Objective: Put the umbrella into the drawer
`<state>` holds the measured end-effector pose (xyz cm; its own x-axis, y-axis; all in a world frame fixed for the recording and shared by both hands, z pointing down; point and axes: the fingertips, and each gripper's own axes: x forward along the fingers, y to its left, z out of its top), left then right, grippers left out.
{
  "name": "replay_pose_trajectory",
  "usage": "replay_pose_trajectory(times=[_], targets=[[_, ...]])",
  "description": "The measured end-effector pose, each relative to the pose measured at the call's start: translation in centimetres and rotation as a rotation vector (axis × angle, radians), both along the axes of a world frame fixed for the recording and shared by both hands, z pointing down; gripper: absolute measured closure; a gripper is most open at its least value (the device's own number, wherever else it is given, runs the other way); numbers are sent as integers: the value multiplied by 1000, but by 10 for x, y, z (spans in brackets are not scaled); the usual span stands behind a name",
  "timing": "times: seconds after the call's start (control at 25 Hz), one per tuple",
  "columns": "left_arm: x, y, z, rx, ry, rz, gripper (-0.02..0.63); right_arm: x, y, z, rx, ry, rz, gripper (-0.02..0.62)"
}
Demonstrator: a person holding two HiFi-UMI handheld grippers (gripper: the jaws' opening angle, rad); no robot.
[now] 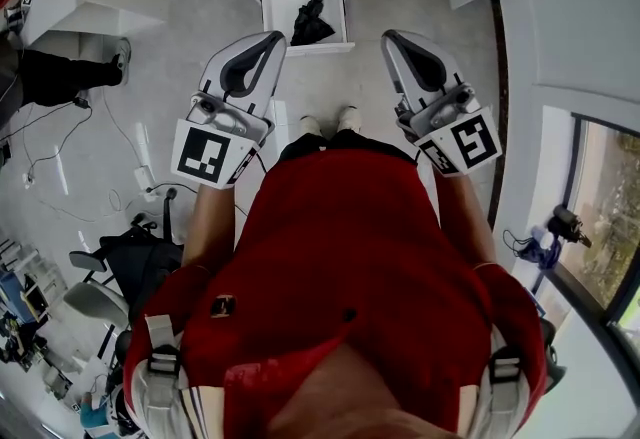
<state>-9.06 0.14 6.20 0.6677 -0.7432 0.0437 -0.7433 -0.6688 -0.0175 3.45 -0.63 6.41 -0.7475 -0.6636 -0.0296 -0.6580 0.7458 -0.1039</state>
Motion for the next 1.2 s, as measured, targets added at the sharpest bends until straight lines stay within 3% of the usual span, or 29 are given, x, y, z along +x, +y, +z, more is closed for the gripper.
replay_pose_trajectory(times=[1.2], targets=[[-21, 27, 17, -15, 42, 11, 600, -6, 30, 13, -6, 25, 78, 597]])
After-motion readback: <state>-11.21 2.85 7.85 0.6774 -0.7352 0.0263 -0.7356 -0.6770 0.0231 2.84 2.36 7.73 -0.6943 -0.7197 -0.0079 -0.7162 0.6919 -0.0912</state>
